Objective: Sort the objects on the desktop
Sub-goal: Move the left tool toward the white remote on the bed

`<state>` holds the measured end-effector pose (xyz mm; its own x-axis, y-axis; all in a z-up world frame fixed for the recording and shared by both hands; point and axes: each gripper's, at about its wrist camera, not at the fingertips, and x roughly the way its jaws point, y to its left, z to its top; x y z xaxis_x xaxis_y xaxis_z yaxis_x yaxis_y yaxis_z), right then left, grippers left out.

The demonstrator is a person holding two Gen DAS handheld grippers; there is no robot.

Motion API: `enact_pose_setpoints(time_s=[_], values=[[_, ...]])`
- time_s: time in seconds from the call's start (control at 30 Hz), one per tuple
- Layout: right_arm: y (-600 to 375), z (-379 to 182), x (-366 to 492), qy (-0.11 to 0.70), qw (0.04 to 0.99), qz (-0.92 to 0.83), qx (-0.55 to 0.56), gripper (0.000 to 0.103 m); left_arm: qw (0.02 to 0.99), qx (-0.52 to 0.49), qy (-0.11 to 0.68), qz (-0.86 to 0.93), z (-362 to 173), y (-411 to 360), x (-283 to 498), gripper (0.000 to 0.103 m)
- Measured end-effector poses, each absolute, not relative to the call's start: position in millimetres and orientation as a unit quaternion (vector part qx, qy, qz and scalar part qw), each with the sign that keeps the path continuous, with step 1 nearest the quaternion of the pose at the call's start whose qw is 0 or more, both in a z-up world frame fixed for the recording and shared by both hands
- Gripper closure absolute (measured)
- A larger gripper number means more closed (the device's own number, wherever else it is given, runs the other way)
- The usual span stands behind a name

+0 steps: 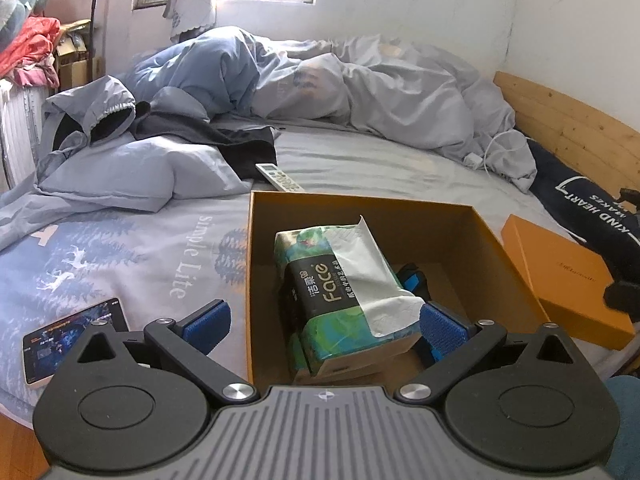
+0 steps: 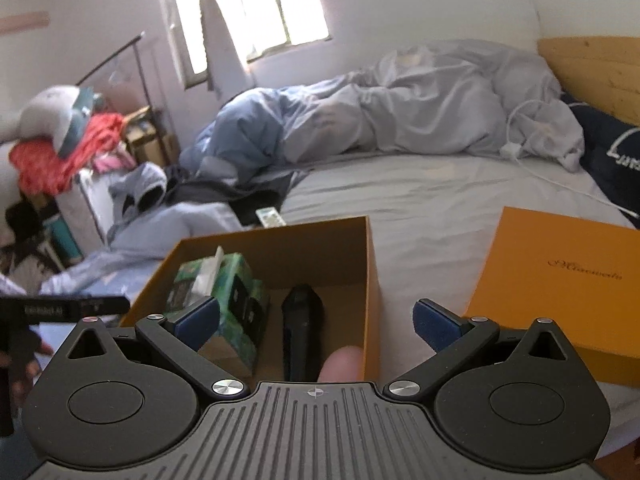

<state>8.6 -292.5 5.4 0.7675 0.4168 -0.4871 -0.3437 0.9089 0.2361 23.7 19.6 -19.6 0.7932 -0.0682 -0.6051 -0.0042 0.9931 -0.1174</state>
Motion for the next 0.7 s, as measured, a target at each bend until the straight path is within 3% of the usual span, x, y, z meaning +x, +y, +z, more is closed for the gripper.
enact_pose_setpoints(time_s=[0.7], values=[[-290.0, 12.7, 11.7, 0.285, 0.934, 0.206, 0.063, 0.000, 0.942, -0.052, 0.331, -0.014, -27.0, 16.0, 29.7, 0.000]])
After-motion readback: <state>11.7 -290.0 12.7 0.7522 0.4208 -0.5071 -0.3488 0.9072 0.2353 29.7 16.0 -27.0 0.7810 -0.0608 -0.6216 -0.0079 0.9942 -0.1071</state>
